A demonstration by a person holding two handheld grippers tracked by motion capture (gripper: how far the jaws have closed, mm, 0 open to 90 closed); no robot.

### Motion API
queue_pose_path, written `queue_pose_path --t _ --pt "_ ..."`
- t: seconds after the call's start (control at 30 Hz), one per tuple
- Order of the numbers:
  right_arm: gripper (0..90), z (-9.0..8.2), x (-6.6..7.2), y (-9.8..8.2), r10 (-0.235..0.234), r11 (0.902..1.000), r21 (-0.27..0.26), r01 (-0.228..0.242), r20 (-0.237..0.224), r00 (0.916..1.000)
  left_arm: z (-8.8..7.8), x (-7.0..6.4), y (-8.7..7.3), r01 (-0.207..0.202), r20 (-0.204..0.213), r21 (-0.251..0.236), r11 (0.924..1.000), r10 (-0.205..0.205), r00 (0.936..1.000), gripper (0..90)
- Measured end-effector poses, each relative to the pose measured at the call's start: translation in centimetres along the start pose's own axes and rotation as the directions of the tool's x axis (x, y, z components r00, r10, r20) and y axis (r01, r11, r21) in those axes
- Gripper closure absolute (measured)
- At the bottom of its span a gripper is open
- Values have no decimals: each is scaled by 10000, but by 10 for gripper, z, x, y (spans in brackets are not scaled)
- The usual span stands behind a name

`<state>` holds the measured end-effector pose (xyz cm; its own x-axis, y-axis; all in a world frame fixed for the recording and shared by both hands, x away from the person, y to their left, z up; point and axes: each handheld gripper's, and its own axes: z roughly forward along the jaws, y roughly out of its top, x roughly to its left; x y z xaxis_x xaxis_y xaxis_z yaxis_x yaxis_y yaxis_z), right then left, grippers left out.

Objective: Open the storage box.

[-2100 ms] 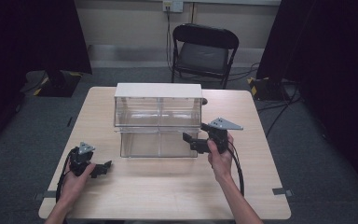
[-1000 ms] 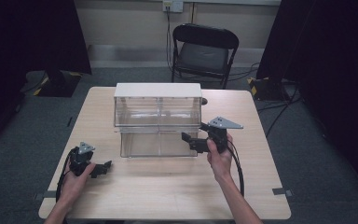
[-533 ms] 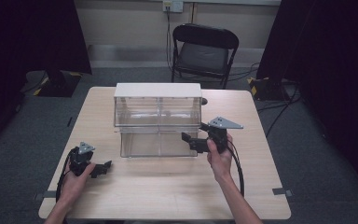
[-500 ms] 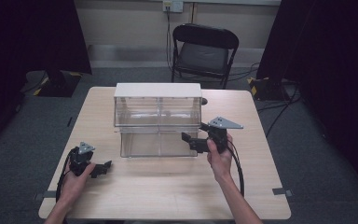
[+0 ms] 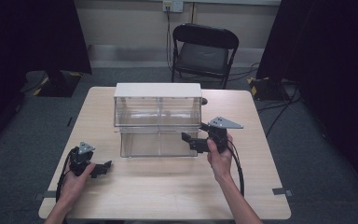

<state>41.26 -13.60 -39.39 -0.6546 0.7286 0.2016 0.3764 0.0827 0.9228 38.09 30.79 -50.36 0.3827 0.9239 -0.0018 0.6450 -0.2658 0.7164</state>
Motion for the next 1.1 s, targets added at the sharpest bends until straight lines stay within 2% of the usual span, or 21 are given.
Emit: queue_pose_path --t 1.1 --pt "146 0 0 0 86 10000 3 -86 15 10000 0 0 0 15 -1 -15 10000 -15 10000 0"
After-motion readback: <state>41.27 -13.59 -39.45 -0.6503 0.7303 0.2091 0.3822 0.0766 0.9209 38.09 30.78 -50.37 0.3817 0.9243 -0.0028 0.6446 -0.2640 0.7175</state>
